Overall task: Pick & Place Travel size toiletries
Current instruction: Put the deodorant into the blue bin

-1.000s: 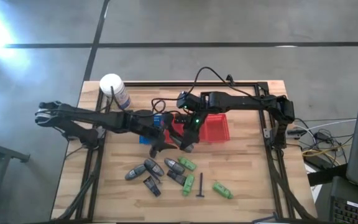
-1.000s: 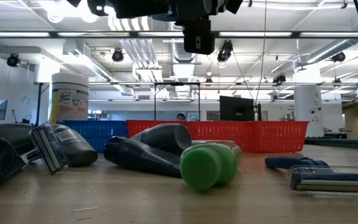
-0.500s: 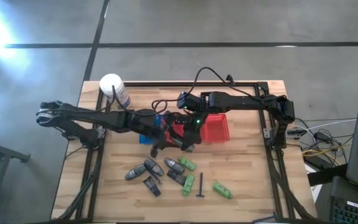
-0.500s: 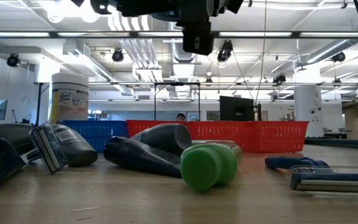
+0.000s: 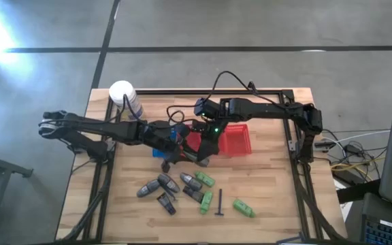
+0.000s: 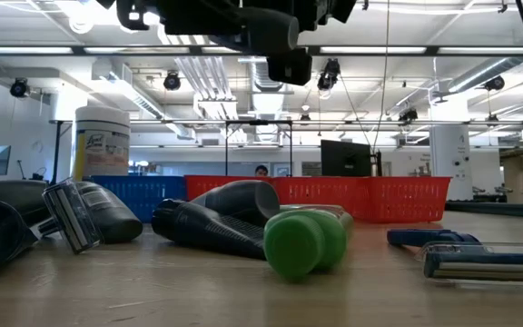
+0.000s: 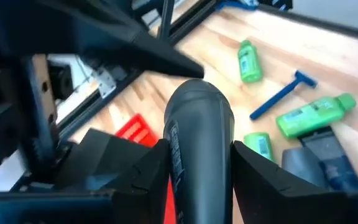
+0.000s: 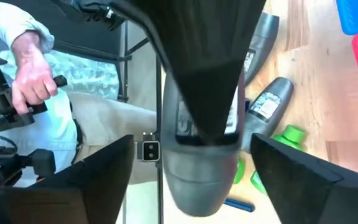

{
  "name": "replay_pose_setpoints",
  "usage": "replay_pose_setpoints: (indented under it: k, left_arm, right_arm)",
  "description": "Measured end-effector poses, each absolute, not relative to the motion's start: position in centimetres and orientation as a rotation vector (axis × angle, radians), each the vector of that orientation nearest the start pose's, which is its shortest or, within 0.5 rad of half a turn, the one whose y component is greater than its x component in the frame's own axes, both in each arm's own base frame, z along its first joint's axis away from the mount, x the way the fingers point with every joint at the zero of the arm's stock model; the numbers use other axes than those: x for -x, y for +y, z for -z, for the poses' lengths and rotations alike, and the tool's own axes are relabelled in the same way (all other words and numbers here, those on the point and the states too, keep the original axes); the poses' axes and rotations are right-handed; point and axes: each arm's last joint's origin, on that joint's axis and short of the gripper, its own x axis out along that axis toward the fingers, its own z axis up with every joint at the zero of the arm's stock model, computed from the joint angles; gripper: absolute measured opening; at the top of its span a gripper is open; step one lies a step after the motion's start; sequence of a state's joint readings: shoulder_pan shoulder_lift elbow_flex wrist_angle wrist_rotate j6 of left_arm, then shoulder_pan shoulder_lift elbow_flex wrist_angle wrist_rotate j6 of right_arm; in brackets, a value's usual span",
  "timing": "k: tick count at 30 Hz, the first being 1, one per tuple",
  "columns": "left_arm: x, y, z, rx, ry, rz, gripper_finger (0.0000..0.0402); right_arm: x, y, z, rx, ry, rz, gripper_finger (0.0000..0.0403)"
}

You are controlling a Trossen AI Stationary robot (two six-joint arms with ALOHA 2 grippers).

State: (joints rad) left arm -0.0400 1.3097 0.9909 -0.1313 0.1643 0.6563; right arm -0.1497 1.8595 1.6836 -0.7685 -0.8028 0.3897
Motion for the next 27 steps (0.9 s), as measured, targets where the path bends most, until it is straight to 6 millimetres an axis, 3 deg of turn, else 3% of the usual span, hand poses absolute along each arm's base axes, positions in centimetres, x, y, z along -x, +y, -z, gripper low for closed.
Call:
replay_pose_setpoints:
  k: [9,14,17,21,27]
  left_arm:
    - [-26.0,-0.8,-28.0,-0.658,0.728,0.149,0.0142]
    - [-23.3,-0.1,-26.8,-0.621,0.989,-0.203,0.0141]
    - [-22.1,0.3,-26.1,-0.467,1.051,-0.439,0.0141]
    - [-21.9,0.2,-24.7,-0.207,1.085,-0.579,0.0141]
    - [-23.3,-0.1,-21.8,-0.142,1.17,-0.653,0.0141]
  right_arm:
    - [-38.2,-3.8,-32.3,-0.751,0.943,-0.369,0.0353]
    - [-36.1,-4.4,-34.0,-0.646,0.943,-0.086,0.0339]
    - [-34.6,-4.9,-35.1,-0.627,0.925,0.133,0.0332]
    - [-33.5,-5.4,-35.7,-0.652,0.89,0.362,0.033]
    - [-33.1,-5.7,-36.0,-0.637,0.843,0.495,0.0344]
